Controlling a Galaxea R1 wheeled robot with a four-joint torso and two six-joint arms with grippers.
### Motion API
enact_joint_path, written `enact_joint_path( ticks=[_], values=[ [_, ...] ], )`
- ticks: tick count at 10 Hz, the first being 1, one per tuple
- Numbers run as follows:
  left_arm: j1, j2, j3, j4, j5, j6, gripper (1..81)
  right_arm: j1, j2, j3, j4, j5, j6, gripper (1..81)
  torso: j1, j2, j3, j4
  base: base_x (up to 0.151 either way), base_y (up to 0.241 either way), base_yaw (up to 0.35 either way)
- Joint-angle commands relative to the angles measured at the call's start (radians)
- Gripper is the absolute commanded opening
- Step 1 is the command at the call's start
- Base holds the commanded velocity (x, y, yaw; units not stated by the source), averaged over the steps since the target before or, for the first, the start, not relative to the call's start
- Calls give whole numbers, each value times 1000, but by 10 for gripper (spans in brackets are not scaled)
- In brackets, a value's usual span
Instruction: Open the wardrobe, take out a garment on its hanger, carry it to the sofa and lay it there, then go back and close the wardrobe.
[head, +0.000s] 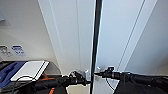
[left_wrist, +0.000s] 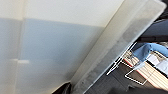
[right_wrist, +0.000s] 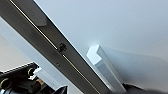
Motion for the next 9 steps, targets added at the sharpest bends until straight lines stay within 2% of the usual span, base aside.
enact_joint_path(
  ticks=[1,6,9],
  values=[
    [-112,24,181,-31,-22,-1,811,70,42,148,29,-145,28,811,0,0,0,0,0,0,0],
    [-82,-63,275,-12,-36,-1,811,44,-36,213,29,-146,27,811,0,0,0,0,0,0,0],
    [-62,-89,355,3,-34,-1,811,12,-50,276,0,-156,30,811,0,0,0,0,0,0,0]
  ],
)
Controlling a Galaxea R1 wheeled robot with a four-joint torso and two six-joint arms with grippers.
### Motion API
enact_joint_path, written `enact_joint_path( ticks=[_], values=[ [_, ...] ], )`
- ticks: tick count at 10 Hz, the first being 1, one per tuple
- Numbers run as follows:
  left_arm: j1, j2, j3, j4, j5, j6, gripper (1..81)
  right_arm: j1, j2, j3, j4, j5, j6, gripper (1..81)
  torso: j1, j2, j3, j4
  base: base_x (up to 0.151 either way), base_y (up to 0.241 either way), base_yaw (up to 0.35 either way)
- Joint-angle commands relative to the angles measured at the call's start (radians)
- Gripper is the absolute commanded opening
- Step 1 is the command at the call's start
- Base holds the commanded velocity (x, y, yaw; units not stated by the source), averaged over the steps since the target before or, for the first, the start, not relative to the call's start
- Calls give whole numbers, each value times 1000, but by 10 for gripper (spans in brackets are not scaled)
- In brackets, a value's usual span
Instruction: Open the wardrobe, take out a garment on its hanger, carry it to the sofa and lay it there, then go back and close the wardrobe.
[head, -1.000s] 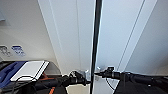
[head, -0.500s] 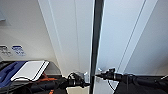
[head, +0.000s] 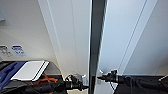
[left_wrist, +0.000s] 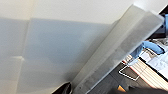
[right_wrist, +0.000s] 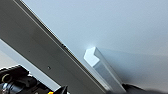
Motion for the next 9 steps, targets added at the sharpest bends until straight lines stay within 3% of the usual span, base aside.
enact_joint_path(
  ticks=[1,9],
  values=[
    [-103,45,196,-12,-40,-1,811,49,42,161,8,-165,36,811,0,0,0,0,0,0,0],
    [-47,113,253,8,-31,-1,811,-14,35,252,-27,-170,36,811,0,0,0,0,0,0,0]
  ],
)
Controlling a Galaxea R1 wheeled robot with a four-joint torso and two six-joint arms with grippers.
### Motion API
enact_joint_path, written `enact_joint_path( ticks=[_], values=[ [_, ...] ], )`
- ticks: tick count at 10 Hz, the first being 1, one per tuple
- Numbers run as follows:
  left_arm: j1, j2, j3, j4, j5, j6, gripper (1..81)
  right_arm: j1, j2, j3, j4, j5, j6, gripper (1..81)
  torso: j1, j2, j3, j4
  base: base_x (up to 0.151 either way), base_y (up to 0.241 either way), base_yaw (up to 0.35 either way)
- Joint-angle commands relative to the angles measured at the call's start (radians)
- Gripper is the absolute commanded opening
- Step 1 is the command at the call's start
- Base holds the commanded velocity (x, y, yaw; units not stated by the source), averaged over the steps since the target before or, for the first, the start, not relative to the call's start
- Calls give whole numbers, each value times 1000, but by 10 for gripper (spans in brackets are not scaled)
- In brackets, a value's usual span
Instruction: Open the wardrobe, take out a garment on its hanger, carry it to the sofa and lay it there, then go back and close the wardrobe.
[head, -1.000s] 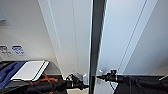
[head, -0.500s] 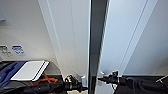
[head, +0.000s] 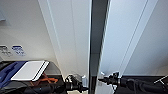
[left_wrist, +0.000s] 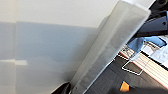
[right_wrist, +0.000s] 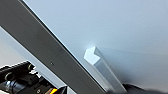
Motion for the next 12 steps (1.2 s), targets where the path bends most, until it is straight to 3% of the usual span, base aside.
enact_joint_path(
  ticks=[1,7,12],
  values=[
    [-47,99,236,-70,-54,-8,811,24,67,195,11,-221,48,811,0,0,0,0,0,0,0],
    [-15,-17,347,-67,-62,-8,811,9,3,213,14,-221,51,811,0,0,0,0,0,0,0],
    [8,-39,367,-61,-62,-8,811,-3,-22,219,9,-221,49,811,1,0,76,0,0,0,0]
  ],
)
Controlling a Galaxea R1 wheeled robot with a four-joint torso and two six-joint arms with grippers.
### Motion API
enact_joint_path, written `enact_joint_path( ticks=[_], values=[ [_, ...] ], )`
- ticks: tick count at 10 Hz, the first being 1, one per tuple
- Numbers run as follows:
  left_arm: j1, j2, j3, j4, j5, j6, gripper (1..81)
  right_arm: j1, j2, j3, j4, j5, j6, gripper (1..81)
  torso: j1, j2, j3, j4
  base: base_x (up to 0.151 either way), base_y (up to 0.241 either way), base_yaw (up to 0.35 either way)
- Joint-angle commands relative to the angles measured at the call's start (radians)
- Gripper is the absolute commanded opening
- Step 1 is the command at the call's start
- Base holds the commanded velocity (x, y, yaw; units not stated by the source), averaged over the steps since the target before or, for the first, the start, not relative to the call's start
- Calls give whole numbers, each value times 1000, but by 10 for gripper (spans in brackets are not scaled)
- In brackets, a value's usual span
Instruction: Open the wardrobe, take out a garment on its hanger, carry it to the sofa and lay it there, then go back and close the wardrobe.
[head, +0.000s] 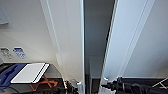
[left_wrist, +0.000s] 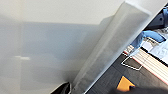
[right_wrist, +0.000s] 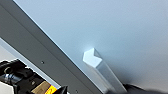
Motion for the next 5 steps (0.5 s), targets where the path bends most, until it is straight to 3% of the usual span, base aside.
enact_joint_path(
  ticks=[1,5],
  values=[
    [-65,66,276,-79,-80,-17,811,49,53,156,26,-180,46,811,0,0,-2,0,0,0,0],
    [-14,-22,342,-45,-86,-17,811,25,17,165,20,-180,42,811,0,0,8,0,0,0,0]
  ],
)
